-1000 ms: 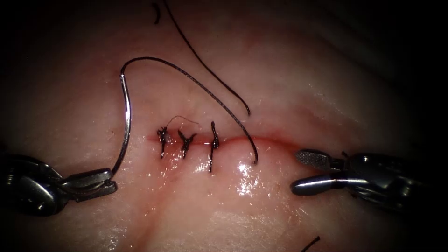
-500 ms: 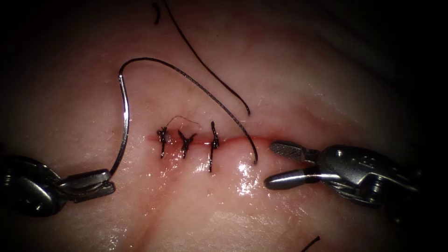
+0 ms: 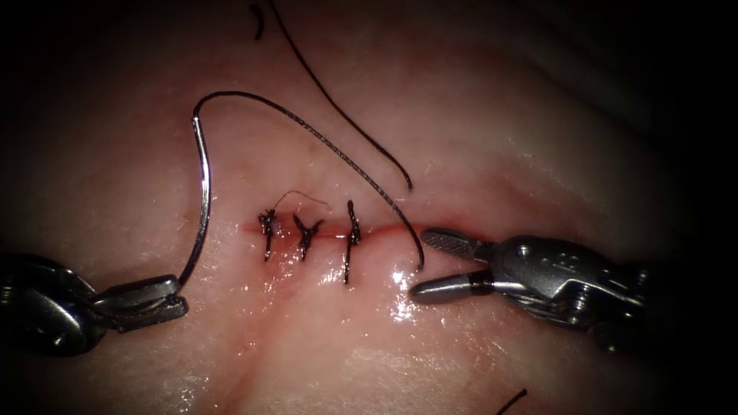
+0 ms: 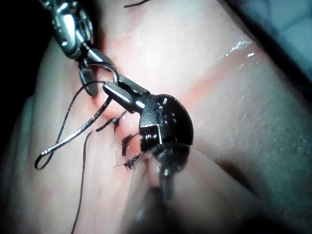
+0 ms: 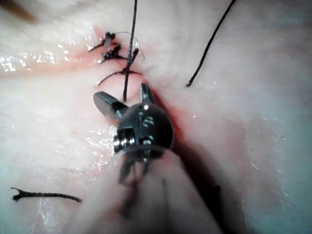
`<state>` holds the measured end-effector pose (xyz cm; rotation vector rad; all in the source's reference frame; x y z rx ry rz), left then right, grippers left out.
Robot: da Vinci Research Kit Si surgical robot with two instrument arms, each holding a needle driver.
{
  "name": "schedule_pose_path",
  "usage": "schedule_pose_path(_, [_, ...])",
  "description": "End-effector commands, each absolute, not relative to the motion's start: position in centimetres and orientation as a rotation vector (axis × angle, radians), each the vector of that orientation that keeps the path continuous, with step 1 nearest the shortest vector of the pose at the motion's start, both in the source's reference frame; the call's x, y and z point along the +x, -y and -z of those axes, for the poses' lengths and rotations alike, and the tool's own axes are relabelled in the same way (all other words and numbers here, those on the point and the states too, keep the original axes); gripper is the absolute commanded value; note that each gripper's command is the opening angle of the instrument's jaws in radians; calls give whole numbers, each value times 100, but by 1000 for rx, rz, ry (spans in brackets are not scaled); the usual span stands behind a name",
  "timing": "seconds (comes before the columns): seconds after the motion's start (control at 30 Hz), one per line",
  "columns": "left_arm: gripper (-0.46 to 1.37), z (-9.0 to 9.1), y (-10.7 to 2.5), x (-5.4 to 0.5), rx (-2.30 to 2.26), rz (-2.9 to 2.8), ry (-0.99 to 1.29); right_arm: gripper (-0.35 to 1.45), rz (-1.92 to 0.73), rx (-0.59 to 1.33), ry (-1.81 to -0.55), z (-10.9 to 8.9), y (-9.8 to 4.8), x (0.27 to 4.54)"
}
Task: Wound Closure
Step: Pull the suture through the wound with the right gripper
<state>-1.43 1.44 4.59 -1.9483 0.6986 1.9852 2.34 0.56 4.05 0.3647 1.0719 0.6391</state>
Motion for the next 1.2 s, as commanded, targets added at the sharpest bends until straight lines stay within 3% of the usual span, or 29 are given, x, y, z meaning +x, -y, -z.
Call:
schedule_pose_path(0.03, [-35,-460,-144,-143,-1952,-1991,-692,79,-627,366,-1066,-407,-55,235])
schedule_pose_path(0.1, [-35,-460,-144,-143,-1952,-1991,-692,43,-615,372,-1043,-411,-48,239])
schedule_pose_path(0.17, [-35,-460,-145,-144,-1952,-1991,-692,-17,-597,389,-1016,-412,-43,242])
schedule_pose_path(0.2, [-35,-460,-145,-144,-1952,-1991,-692,-35,-586,402,-997,-411,-39,244])
schedule_pose_path(0.63, [-35,-463,-142,-145,-1952,-1987,-690,-35,-554,467,-967,-366,-8,263])
schedule_pose_path(1.2, [-35,-468,-129,-137,-1960,-1987,-694,-35,-502,548,-960,-298,80,337])
